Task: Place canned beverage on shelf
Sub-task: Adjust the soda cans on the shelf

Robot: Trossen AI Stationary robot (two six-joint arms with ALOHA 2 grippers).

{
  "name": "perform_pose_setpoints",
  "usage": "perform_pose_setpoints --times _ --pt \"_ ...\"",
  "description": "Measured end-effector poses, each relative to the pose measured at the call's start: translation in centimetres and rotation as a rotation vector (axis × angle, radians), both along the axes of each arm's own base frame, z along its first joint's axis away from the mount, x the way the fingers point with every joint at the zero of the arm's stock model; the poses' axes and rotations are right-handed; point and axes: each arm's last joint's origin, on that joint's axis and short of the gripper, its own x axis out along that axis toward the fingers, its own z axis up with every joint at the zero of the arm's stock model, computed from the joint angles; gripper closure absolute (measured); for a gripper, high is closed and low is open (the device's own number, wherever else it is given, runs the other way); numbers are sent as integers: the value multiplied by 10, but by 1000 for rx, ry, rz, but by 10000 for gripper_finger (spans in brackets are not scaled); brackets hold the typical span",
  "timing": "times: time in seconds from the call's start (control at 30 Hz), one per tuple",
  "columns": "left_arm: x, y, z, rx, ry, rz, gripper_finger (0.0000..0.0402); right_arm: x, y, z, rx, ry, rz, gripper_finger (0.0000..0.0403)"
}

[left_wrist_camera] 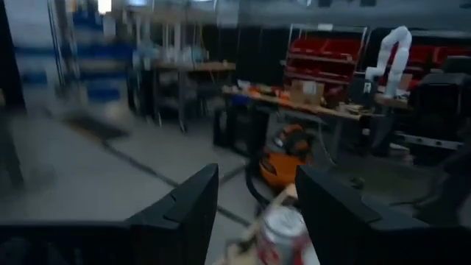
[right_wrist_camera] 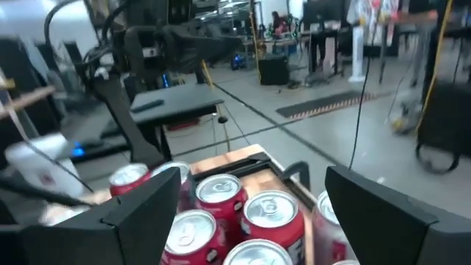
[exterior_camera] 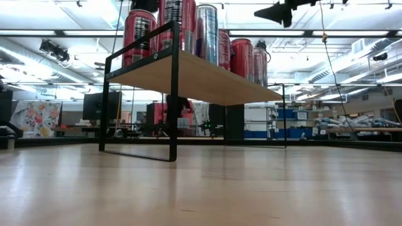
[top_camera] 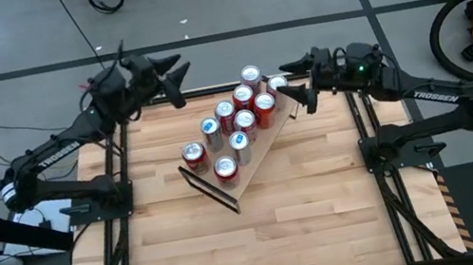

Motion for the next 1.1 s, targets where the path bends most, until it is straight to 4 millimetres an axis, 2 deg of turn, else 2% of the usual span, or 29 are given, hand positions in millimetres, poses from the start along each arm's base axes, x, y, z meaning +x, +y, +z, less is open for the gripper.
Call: perform_pose_setpoints --times 0.2,0.47,0.57,0.87,1.1 --pt "2 0 -12 -195 11 -87 209 8 -1 -6 184 -16 25 54" --pt "12 1 -17 -479 -121 -207 209 25 -8 -20 426 -10 3 54" --pt "12 1 -15 -531 -170 -219 209 26 -8 -17 484 28 -11 54" --pt "19 2 -19 -633 -200 -257 209 33 -12 19 309 276 -43 54" --pt "32 10 -25 -720 -149 -236 209 45 -20 23 236 337 -35 54"
